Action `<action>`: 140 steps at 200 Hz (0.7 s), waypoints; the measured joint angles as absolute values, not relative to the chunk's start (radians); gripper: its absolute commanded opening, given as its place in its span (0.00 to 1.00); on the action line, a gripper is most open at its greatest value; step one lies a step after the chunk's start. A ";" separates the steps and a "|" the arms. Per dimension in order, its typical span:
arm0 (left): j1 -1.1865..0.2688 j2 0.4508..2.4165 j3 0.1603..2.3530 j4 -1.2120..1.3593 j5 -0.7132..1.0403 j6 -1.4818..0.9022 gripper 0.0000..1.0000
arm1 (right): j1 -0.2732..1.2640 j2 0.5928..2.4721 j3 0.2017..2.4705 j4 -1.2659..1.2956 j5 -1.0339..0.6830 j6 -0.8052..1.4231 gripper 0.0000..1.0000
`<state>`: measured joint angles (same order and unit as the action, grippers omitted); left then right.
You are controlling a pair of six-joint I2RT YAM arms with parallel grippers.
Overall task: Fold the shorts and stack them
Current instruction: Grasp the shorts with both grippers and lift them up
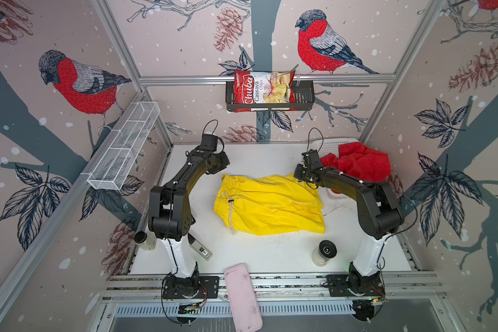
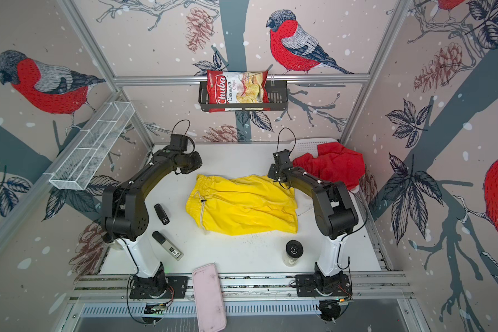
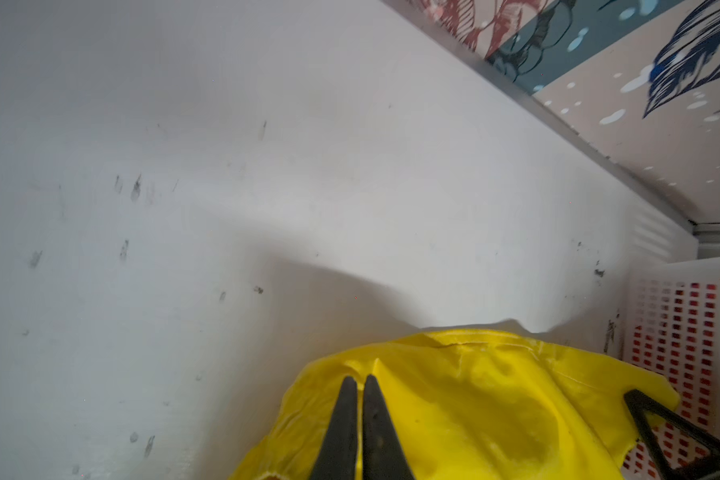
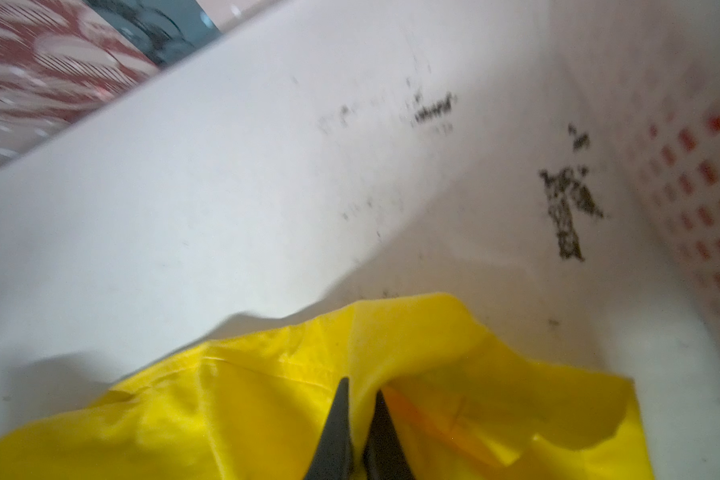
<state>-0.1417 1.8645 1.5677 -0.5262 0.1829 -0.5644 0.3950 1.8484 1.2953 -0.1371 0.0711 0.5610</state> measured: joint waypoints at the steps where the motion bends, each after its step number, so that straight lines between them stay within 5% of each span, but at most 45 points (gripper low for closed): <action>1: -0.141 1.864 1.570 -0.527 0.183 -0.564 0.00 | 0.395 1.847 1.298 -0.138 0.071 0.560 0.00; 35: -0.104 1.839 1.670 -0.536 0.205 -0.550 0.00 | 0.355 1.737 1.443 -0.170 0.068 0.530 0.00; 60: -0.100 1.808 1.682 -0.535 0.218 -0.541 0.46 | 0.340 1.664 1.534 -0.197 0.055 0.519 0.00; 80: -0.100 1.767 1.581 -0.533 0.245 -0.542 0.65 | 0.340 1.587 1.541 -0.196 0.042 0.514 0.00; 140: -0.099 1.728 1.360 -0.485 0.353 -0.577 0.76 | 0.340 1.242 1.166 -0.175 0.047 0.522 0.00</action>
<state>-0.0994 1.7275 1.3598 -0.4854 0.3527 -0.5766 0.3397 1.2415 1.1664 -0.1753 0.0467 0.5217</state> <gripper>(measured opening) 0.750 0.057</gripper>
